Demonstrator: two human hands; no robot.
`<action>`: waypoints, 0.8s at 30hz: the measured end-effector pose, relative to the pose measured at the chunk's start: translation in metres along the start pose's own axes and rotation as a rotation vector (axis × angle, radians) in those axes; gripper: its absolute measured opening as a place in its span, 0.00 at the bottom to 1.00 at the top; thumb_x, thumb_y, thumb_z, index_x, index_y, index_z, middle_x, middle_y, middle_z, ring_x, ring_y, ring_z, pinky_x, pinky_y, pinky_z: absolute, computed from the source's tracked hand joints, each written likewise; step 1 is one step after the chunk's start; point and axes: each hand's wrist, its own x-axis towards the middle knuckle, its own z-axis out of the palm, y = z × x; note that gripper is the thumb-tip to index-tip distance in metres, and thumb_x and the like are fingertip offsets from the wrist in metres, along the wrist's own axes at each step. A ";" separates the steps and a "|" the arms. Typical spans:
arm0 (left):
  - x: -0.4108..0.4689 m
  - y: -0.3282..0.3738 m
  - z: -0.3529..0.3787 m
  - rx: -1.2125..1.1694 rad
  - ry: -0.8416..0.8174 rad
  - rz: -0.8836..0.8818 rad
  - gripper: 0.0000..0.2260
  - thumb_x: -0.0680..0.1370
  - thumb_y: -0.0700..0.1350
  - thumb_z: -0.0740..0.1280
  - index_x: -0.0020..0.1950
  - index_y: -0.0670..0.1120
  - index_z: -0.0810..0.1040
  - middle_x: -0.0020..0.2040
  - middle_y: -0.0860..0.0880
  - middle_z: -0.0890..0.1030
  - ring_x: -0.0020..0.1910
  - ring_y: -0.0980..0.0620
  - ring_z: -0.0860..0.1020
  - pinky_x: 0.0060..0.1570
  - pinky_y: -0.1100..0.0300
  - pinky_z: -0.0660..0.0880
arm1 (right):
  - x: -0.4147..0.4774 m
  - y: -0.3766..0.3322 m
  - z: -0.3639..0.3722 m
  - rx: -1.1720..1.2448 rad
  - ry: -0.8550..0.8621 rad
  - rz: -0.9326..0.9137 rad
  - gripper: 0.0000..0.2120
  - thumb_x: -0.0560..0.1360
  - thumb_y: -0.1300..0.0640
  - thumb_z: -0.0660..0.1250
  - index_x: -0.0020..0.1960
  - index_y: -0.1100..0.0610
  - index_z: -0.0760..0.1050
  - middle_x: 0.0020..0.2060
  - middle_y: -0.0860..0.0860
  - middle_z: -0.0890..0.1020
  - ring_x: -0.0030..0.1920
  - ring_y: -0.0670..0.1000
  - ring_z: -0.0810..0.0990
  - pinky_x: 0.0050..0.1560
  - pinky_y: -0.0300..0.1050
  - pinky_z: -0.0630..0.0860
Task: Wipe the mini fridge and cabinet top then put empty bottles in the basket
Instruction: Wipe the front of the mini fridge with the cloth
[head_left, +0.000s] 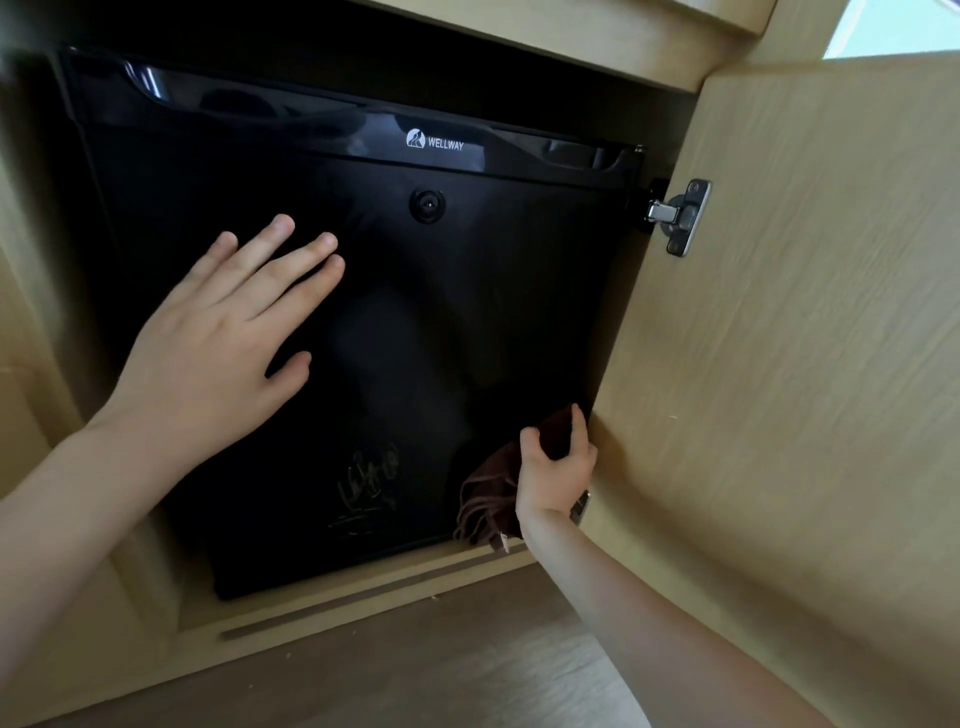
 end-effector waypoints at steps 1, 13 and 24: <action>0.000 0.000 0.001 0.000 -0.004 -0.003 0.32 0.74 0.48 0.62 0.79 0.46 0.63 0.79 0.49 0.62 0.80 0.47 0.54 0.78 0.49 0.48 | 0.003 -0.009 0.003 0.053 0.015 0.021 0.30 0.76 0.59 0.71 0.76 0.50 0.67 0.57 0.47 0.71 0.58 0.50 0.76 0.51 0.31 0.71; 0.000 0.003 0.001 -0.006 -0.007 -0.020 0.32 0.74 0.47 0.62 0.79 0.46 0.63 0.80 0.49 0.61 0.80 0.47 0.53 0.79 0.50 0.46 | -0.012 -0.009 0.002 -0.015 -0.061 -0.152 0.32 0.77 0.56 0.70 0.77 0.47 0.62 0.62 0.49 0.70 0.59 0.47 0.75 0.46 0.20 0.71; 0.000 0.002 0.006 -0.046 0.027 -0.027 0.33 0.73 0.47 0.63 0.79 0.47 0.63 0.79 0.50 0.62 0.80 0.49 0.53 0.78 0.50 0.45 | 0.010 -0.035 0.011 0.151 -0.075 -0.163 0.29 0.76 0.56 0.71 0.75 0.50 0.67 0.56 0.34 0.72 0.56 0.32 0.75 0.52 0.24 0.72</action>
